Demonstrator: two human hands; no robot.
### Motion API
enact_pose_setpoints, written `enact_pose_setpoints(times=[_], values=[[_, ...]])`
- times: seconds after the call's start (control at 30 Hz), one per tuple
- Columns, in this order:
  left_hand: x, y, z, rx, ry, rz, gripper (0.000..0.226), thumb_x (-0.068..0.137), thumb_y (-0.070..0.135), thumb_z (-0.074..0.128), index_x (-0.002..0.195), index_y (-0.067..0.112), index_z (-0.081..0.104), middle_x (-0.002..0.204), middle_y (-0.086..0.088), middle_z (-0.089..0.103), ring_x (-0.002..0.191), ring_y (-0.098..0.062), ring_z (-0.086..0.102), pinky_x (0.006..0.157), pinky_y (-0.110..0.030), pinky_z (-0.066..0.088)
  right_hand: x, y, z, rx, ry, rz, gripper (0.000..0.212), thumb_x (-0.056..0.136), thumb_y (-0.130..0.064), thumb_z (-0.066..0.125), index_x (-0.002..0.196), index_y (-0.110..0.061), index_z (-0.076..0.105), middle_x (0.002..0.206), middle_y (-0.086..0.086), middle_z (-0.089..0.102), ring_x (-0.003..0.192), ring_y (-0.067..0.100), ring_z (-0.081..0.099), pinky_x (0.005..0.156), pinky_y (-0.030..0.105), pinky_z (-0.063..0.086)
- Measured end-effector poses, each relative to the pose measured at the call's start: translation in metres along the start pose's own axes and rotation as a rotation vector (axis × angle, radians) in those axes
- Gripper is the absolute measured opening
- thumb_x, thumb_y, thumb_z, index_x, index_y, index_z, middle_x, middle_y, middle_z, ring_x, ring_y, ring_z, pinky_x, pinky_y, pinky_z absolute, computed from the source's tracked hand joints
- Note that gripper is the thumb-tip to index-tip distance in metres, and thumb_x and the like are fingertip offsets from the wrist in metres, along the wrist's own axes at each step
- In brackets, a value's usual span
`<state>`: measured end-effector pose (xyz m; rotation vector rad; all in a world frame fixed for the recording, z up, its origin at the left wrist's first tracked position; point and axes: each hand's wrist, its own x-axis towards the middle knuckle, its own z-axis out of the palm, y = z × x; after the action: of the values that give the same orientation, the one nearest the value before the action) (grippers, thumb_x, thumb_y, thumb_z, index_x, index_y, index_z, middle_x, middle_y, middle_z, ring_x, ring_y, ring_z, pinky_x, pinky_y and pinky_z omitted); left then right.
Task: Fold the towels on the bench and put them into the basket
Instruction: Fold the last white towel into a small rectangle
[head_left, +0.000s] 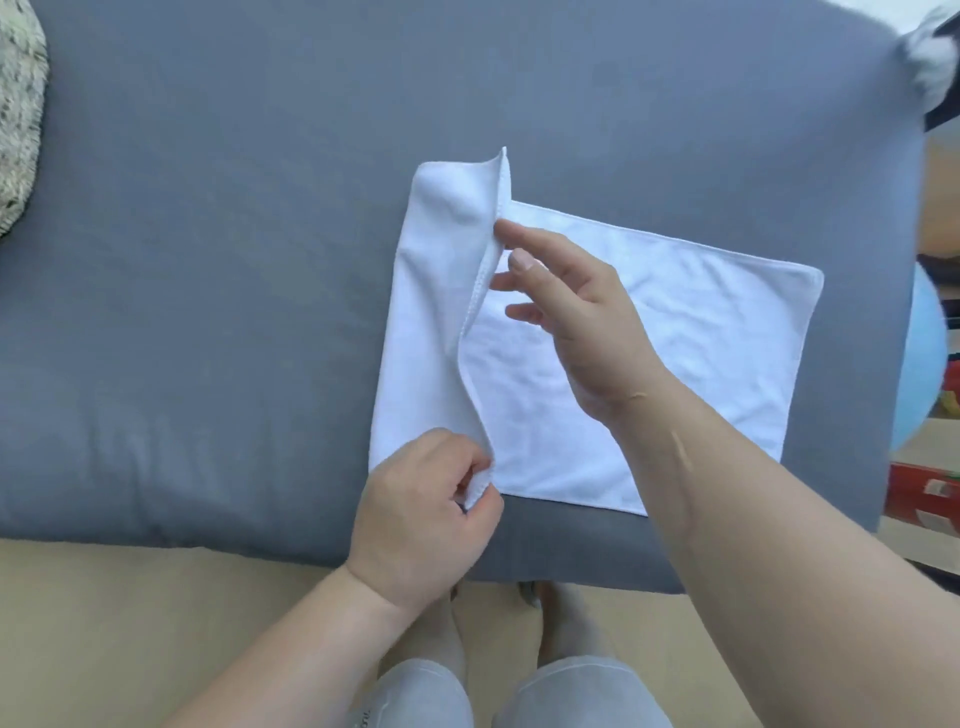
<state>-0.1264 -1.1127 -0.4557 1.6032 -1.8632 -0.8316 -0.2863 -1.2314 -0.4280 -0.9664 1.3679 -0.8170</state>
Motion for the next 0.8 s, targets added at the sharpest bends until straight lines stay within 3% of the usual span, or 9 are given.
enact_pose_setpoints(times=[0.13,0.33,0.4,0.47,0.53,0.57,0.67,0.8], values=[[0.001,0.044,0.053,-0.036,-0.147,0.119,0.01,0.067,0.004,0.057,0.066,0.013,0.057,0.061,0.002,0.05,0.054,-0.021,0.045,0.047,-0.036,0.042,-0.026,0.01,-0.073,0.079,0.135,0.038,0.032,0.094,-0.033,0.058,0.123,-0.026,0.069,0.124,-0.007,0.069,0.104,0.015,0.067,0.091,0.037,0.052],[0.002,0.064,0.116,0.139,-0.343,0.03,0.005,0.073,0.02,0.049,0.069,0.018,0.05,0.06,0.008,0.04,0.051,-0.019,0.043,0.041,-0.033,0.04,-0.037,0.047,-0.145,-0.017,0.242,0.167,0.032,0.1,-0.033,0.061,0.131,-0.028,0.064,0.12,-0.014,0.069,0.109,0.012,0.067,0.096,0.039,0.053],[0.002,0.059,0.129,0.23,-0.402,-0.053,0.009,0.077,0.017,0.058,0.073,0.018,0.05,0.064,0.006,0.045,0.057,-0.021,0.046,0.048,-0.034,0.04,-0.033,0.06,-0.153,-0.114,0.186,0.229,0.037,0.098,-0.038,0.063,0.135,-0.036,0.06,0.126,-0.013,0.063,0.111,0.008,0.064,0.103,0.042,0.051],[0.004,0.055,0.136,0.28,-0.453,-0.138,0.007,0.084,0.021,0.059,0.081,0.018,0.053,0.074,0.005,0.05,0.07,-0.02,0.05,0.06,-0.032,0.041,-0.029,0.065,-0.154,-0.174,0.135,0.247,0.042,0.096,-0.04,0.064,0.137,-0.04,0.057,0.132,-0.008,0.055,0.103,-0.003,0.061,0.102,0.036,0.05],[0.007,0.057,0.136,0.288,-0.458,-0.172,0.007,0.085,0.026,0.058,0.088,0.021,0.055,0.081,0.007,0.053,0.079,-0.017,0.051,0.067,-0.031,0.043,-0.022,0.063,-0.152,-0.216,0.109,0.243,0.045,0.097,-0.041,0.062,0.142,-0.039,0.053,0.138,-0.008,0.046,0.094,-0.002,0.058,0.089,0.025,0.048],[0.007,0.059,0.136,0.286,-0.457,-0.18,0.007,0.085,0.026,0.059,0.089,0.022,0.055,0.081,0.007,0.053,0.079,-0.017,0.051,0.068,-0.03,0.044,-0.018,0.062,-0.151,-0.245,0.097,0.239,0.048,0.098,-0.041,0.061,0.144,-0.034,0.051,0.142,-0.01,0.04,0.099,0.003,0.057,0.086,0.024,0.046],[0.008,0.066,0.13,0.278,-0.45,-0.189,0.012,0.08,0.022,0.063,0.08,0.022,0.052,0.069,0.007,0.047,0.071,-0.018,0.049,0.059,-0.028,0.037,-0.008,0.059,-0.148,-0.321,0.06,0.197,0.054,0.099,-0.039,0.06,0.148,-0.021,0.047,0.153,-0.014,0.03,0.116,0.012,0.053,0.095,0.028,0.045],[0.006,0.088,0.112,0.245,-0.314,-0.088,0.011,0.069,0.018,0.063,0.07,0.019,0.052,0.056,0.007,0.043,0.054,-0.017,0.044,0.046,-0.029,0.04,-0.014,0.043,-0.153,-0.236,0.097,0.071,0.041,0.099,-0.026,0.061,0.14,-0.017,0.056,0.144,-0.016,0.042,0.087,0.0,0.061,0.091,0.025,0.051]])
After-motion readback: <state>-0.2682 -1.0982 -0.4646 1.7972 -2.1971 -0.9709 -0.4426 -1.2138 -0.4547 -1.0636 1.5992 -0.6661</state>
